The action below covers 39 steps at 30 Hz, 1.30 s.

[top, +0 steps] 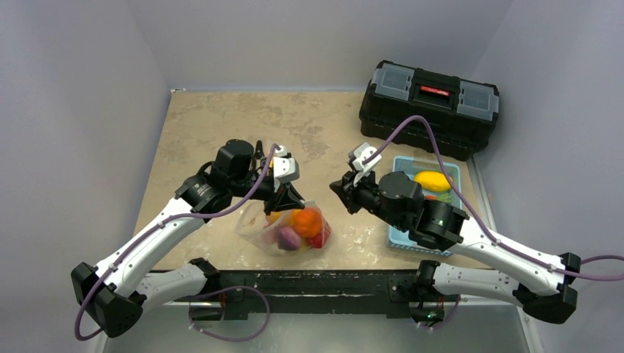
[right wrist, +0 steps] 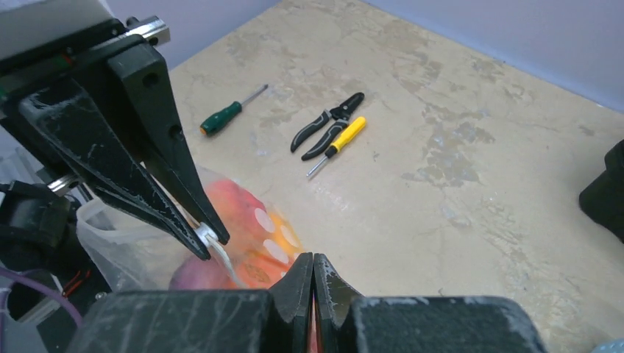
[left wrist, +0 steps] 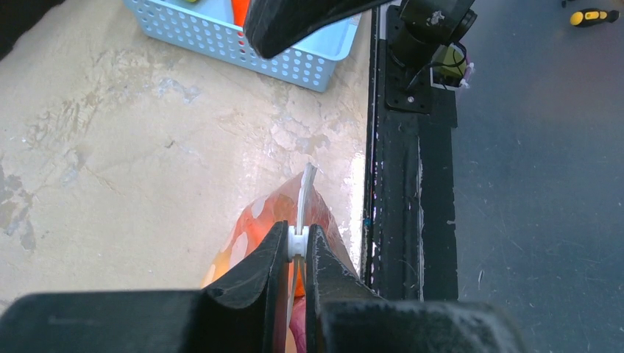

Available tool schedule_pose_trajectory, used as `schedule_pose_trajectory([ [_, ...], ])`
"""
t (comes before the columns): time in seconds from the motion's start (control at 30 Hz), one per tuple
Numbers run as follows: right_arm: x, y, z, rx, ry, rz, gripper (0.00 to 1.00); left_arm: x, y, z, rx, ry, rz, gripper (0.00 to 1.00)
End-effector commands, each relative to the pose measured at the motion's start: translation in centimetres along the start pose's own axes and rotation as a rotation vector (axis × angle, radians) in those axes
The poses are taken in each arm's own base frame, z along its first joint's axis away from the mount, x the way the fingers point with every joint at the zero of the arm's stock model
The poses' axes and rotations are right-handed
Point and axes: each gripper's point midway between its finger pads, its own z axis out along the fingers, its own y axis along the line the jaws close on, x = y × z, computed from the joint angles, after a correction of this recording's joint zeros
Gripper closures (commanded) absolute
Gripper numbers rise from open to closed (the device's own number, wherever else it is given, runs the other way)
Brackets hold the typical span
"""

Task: Place the food in the zip-top bag and seal the zipper
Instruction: Zip the zipper food storage bag at the center of the board.

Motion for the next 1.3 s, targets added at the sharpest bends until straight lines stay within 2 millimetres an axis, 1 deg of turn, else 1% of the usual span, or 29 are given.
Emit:
schedule_pose_trajectory([
  [0.0, -1.8, 0.0, -0.8, -0.011, -0.085, 0.039, 1.00, -1.8, -0.6, -0.9, 0.001, -0.037, 0.067, 1.00],
  [0.03, -2.0, 1.0, -1.1, -0.070, -0.089, 0.040, 0.91, -1.8, -0.5, -1.0, -0.005, -0.039, 0.071, 1.00],
  [0.07, -2.0, 1.7, -1.3, -0.108, -0.089, 0.043, 0.67, -1.8, -0.4, -1.0, -0.008, -0.039, 0.072, 1.00],
  [0.1, -2.0, 2.2, -1.4, -0.142, -0.086, 0.049, 0.48, -1.9, -0.5, -1.0, -0.009, -0.041, 0.074, 1.00],
  [0.2, -1.4, 4.7, -1.8, -0.287, -0.067, 0.030, 0.28, -2.2, -0.9, -1.1, 0.011, -0.053, 0.073, 1.00],
  [0.23, -1.2, 5.3, -1.8, -0.321, -0.064, 0.023, 0.22, -2.3, -0.9, -1.0, 0.011, -0.059, 0.075, 1.00],
  [0.27, -1.2, 5.8, -1.8, -0.349, -0.069, 0.028, 0.19, -2.3, -0.9, -1.0, 0.011, -0.061, 0.072, 1.00],
  [0.3, -1.2, 5.9, -1.7, -0.355, -0.079, 0.058, 0.18, -2.3, -0.9, -1.0, 0.012, -0.060, 0.070, 1.00],
  [0.33, -1.5, 5.9, -1.4, -0.348, -0.096, 0.109, 0.19, -2.4, -0.9, -1.0, 0.012, -0.063, 0.070, 1.00],
  [0.37, -1.7, 5.8, -1.2, -0.346, -0.117, 0.169, 0.22, -2.5, -1.0, -1.0, 0.017, -0.065, 0.068, 1.00],
  [0.4, -2.0, 6.0, -1.1, -0.371, -0.142, 0.228, 0.26, -2.6, -1.1, -1.1, 0.019, -0.070, 0.070, 1.00],
  [0.47, -2.7, 6.8, -1.5, -0.450, -0.219, 0.312, 0.32, -2.7, -1.1, -1.0, 0.017, -0.077, 0.065, 1.00],
  [0.5, -2.0, 7.0, -1.6, -0.473, -0.246, 0.349, 0.34, -2.7, -1.0, -1.0, 0.014, -0.080, 0.063, 1.00],
  [0.53, -2.1, 6.8, -1.7, -0.478, -0.290, 0.378, 0.35, -2.7, -0.9, -0.9, 0.013, -0.080, 0.056, 1.00],
  [0.63, -2.3, 6.1, -2.0, -0.474, -0.392, 0.453, 0.45, -3.0, -1.1, -0.9, 0.019, -0.089, 0.045, 1.00],
  [0.67, -2.4, 6.1, -2.1, -0.485, -0.419, 0.473, 0.46, -3.1, -1.1, -0.9, 0.019, -0.093, 0.042, 1.00],
  [0.7, -2.5, 6.3, -2.2, -0.505, -0.438, 0.480, 0.50, -3.1, -1.1, -0.8, 0.022, -0.096, 0.039, 1.00],
  [0.73, -2.9, 6.6, -2.1, -0.528, -0.455, 0.478, 0.57, -3.1, -1.1, -0.8, 0.024, -0.096, 0.036, 1.00],
  [0.77, -2.7, 7.0, -1.8, -0.544, -0.451, 0.472, 0.64, -3.1, -1.1, -0.7, 0.028, -0.095, 0.035, 1.00],
  [0.83, -2.6, 7.6, -1.3, -0.575, -0.452, 0.468, 0.71, -3.0, -1.1, -0.7, 0.030, -0.092, 0.031, 1.00],
  [0.93, -2.3, 8.1, -0.7, -0.597, -0.449, 0.462, 0.70, -3.0, -1.1, -0.7, 0.029, -0.091, 0.033, 1.00],
  [1.0, -2.0, 8.0, -0.5, -0.590, -0.457, 0.462, 0.70, -3.0, -1.2, -0.7, 0.034, -0.092, 0.034, 1.00],
  [1.07, -1.8, 7.6, -0.3, -0.569, -0.462, 0.467, 0.73, -3.1, -1.3, -0.8, 0.035, -0.094, 0.037, 1.00],
  [1.13, -1.6, 7.4, -0.1, -0.556, -0.456, 0.456, 0.79, -3.1, -1.3, -0.8, 0.035, -0.095, 0.040, 1.00],
  [1.23, -1.0, 7.1, 0.3, -0.531, -0.446, 0.449, 0.81, -3.2, -1.4, -0.8, 0.042, -0.097, 0.040, 1.00],
  [1.27, -0.9, 7.0, 0.4, -0.523, -0.445, 0.446, 0.83, -3.2, -1.5, -0.8, 0.045, -0.097, 0.039, 1.00],
])
